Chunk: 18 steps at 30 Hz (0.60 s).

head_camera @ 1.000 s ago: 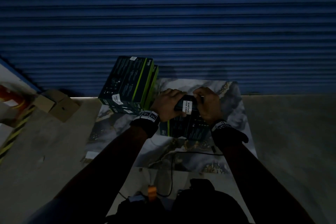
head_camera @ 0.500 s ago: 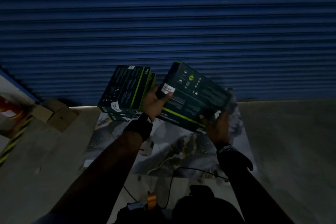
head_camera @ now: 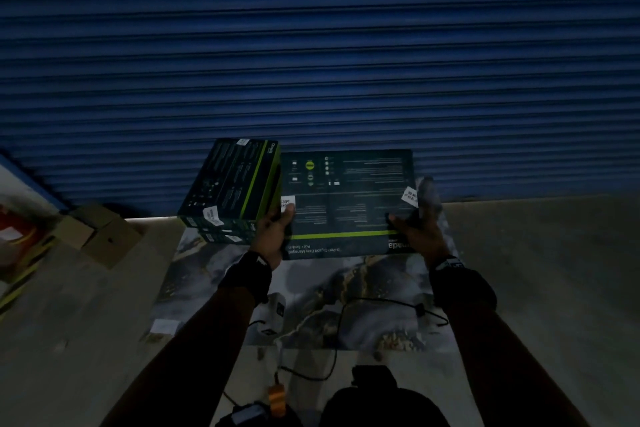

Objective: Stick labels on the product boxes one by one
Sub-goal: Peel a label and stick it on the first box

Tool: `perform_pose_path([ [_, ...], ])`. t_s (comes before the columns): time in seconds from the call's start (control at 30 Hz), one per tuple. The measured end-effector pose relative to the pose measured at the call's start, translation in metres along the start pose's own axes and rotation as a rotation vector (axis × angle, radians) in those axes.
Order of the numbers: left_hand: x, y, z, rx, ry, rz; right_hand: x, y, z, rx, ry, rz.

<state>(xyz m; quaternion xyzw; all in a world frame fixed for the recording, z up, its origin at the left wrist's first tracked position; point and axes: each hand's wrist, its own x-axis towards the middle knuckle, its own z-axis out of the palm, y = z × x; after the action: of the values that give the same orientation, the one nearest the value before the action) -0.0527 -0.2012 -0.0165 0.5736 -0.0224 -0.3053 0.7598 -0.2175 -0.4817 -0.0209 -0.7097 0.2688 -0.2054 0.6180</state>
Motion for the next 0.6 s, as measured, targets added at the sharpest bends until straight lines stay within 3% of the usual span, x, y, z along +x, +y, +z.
perform_pose_path([
  [0.17, 0.004, -0.007, -0.007, 0.12, 0.034, 0.014, -0.004, -0.006, -0.007, 0.039, 0.007, -0.005],
  [0.33, 0.018, -0.018, -0.008, 0.435, 0.173, 0.043, -0.001, -0.019, -0.01, -0.001, 0.009, -0.119],
  [0.5, 0.01, -0.007, 0.019, 1.116, 0.151, 0.356, 0.003, -0.026, -0.007, -0.113, -0.023, -0.197],
  [0.6, 0.003, -0.004, 0.033, 1.412, 0.041, 0.478, 0.003, -0.026, -0.006, -0.149, -0.036, -0.23],
])
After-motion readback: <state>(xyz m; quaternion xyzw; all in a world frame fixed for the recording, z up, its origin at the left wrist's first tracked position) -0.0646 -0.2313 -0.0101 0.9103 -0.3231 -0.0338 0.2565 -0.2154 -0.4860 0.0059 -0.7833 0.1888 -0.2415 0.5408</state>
